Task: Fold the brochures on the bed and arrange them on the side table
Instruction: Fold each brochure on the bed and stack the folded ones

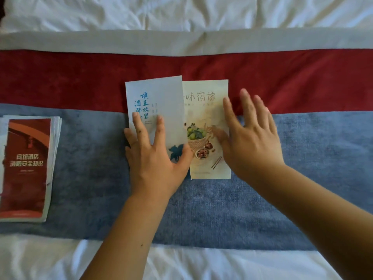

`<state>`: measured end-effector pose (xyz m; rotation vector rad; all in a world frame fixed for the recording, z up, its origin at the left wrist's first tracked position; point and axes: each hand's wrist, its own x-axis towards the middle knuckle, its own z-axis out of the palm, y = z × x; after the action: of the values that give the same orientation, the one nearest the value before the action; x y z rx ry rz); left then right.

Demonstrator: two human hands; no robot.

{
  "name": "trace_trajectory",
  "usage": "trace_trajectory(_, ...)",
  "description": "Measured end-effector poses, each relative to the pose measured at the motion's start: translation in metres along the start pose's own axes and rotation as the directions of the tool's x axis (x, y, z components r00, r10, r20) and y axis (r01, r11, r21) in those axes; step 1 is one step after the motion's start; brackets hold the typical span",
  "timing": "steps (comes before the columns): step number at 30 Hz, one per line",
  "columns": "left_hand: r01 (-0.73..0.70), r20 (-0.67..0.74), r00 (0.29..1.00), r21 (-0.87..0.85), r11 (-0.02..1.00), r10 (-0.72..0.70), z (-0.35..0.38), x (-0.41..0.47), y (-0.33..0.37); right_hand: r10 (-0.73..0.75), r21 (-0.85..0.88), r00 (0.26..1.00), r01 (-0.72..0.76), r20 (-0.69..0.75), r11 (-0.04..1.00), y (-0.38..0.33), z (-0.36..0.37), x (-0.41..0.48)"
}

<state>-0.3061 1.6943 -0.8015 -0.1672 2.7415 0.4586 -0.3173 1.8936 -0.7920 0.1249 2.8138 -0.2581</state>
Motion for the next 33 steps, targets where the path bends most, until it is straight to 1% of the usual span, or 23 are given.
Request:
trace_trajectory(4, -0.04, -0.062, 0.997, 0.087, 0.995, 0.045, 0.008, -0.007, -0.012, -0.027, 0.013, 0.998, 0.026, 0.058, 1.0, 0.008, 0.02, -0.011)
trace_trajectory(5, -0.04, -0.076, 0.996, 0.077, 0.996, 0.046, 0.008, -0.009, -0.015, -0.024, 0.005, 0.998, 0.024, 0.056, 1.0, 0.009, 0.023, -0.011)
trace_trajectory(7, -0.018, -0.094, 0.995, 0.001, 1.0, 0.018, 0.006, -0.009, -0.021, -0.022, -0.005, 0.998, 0.022, 0.056, 1.0, 0.008, 0.025, -0.01)
trace_trajectory(9, 0.0, -0.097, 0.995, -0.062, 0.998, -0.006, 0.004, -0.008, -0.023, -0.022, 0.012, 0.998, 0.021, 0.059, 1.0, 0.003, 0.025, -0.008)
trace_trajectory(11, -0.011, -0.107, 0.994, -0.091, 0.996, 0.001, 0.003, -0.008, -0.024, -0.024, 0.043, 0.997, 0.021, 0.071, 0.999, -0.004, 0.023, -0.005)
trace_trajectory(13, -0.028, -0.123, 0.992, -0.109, 0.994, 0.015, 0.003, -0.006, -0.024, -0.032, 0.077, 0.995, 0.025, 0.089, 0.997, -0.017, 0.021, 0.0)
trace_trajectory(15, -0.022, -0.107, 0.994, -0.118, 0.993, 0.009, 0.004, -0.005, -0.024, -0.05, 0.116, 0.992, 0.037, 0.118, 0.993, -0.033, 0.02, 0.009)
trace_trajectory(18, -0.015, -0.097, 0.995, -0.136, 0.991, 0.002, 0.003, -0.003, -0.026, -0.148, 0.226, 0.977, 0.112, 0.151, 0.968, -0.064, 0.02, 0.018)
trace_trajectory(20, 0.001, -0.108, 0.994, -0.16, 0.987, -0.019, 0.002, -0.001, -0.029, -0.187, 0.257, 0.969, 0.142, 0.159, 0.956, -0.078, 0.024, 0.018)
trace_trajectory(29, -0.044, -0.177, 0.984, -0.257, 0.965, -0.002, 0.002, 0.005, -0.038, -0.205, 0.231, 0.972, 0.174, 0.115, 0.957, -0.082, 0.031, 0.015)
trace_trajectory(31, -0.035, -0.209, 0.978, -0.274, 0.961, -0.024, -0.007, 0.008, -0.043, -0.197, 0.261, 0.973, 0.16, 0.121, 0.952, -0.091, 0.031, 0.012)
trace_trajectory(33, -0.031, -0.255, 0.966, -0.244, 0.969, -0.033, -0.02, 0.012, -0.053, -0.211, 0.335, 0.971, 0.163, 0.111, 0.928, -0.107, 0.032, 0.009)
